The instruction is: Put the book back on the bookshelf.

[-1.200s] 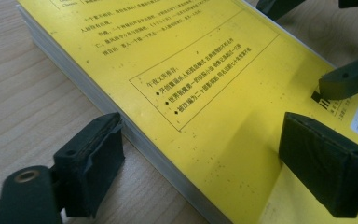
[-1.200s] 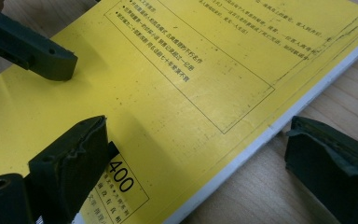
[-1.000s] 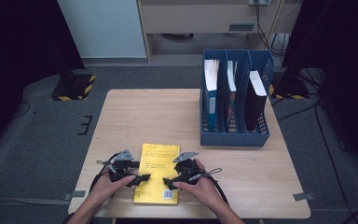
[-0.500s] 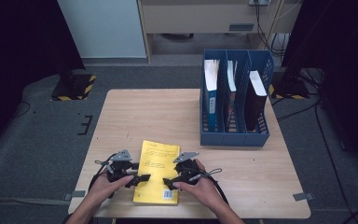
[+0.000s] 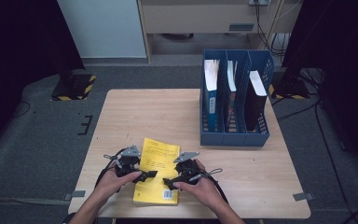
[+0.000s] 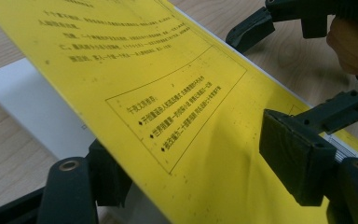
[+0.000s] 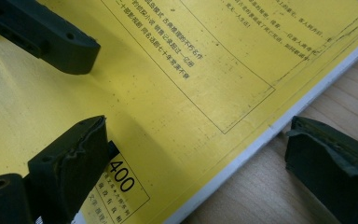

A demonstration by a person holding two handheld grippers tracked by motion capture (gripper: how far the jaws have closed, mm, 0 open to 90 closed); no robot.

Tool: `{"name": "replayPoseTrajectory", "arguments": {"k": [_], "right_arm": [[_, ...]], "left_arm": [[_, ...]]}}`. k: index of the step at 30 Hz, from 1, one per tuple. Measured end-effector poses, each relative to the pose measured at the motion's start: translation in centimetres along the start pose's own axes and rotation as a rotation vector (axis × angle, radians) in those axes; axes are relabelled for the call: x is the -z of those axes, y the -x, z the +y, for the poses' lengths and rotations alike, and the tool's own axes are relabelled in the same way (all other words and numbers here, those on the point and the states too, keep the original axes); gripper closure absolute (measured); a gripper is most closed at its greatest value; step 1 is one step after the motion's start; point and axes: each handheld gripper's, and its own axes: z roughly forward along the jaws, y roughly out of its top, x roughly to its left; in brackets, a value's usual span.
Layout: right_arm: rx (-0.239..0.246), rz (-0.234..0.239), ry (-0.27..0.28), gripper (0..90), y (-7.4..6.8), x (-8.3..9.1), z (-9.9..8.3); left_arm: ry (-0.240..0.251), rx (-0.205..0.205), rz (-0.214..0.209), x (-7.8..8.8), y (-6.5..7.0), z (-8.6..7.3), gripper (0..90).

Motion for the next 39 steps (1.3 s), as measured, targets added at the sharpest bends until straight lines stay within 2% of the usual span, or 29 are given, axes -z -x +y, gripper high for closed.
{"name": "replayPoseTrajectory", "arguments": {"k": [4,7,13,14,17,21,24,32,39], "right_arm": [[-0.005,0.001,0.003,6.5,-0.01,0.00,-0.02],[-0.005,0.001,0.003,6.4,-0.02,0.00,-0.03],[-0.001,0.006,0.007,6.2,0.05,-0.02,-0.06],[0.001,0.006,0.006,6.2,0.06,-0.01,-0.06],[0.002,0.008,0.007,6.1,0.08,-0.02,-0.07],[0.009,0.004,0.006,5.9,0.04,-0.03,-0.10],[0.012,0.004,0.007,5.8,0.04,-0.04,-0.11],[0.015,0.005,0.009,5.1,0.07,-0.08,-0.11],[0.027,0.004,0.021,4.0,0.14,-0.16,-0.24]], "left_arm": [[-0.025,-0.010,-0.003,-0.28,0.07,0.08,29.3],[-0.024,-0.005,-0.017,-0.34,0.05,0.07,29.4],[-0.038,-0.033,-0.030,-0.68,0.11,0.31,27.9],[-0.038,-0.039,-0.020,-0.72,0.16,0.33,28.8],[-0.036,-0.053,0.001,-0.69,0.28,0.29,34.7],[-0.045,-0.031,-0.013,-0.52,0.17,0.35,48.3],[-0.058,-0.019,-0.019,-0.49,0.21,0.50,53.3],[-0.081,-0.018,-0.027,-0.45,0.21,0.74,57.7],[-0.061,0.007,-0.037,-0.29,-0.05,0.66,65.9]]}}
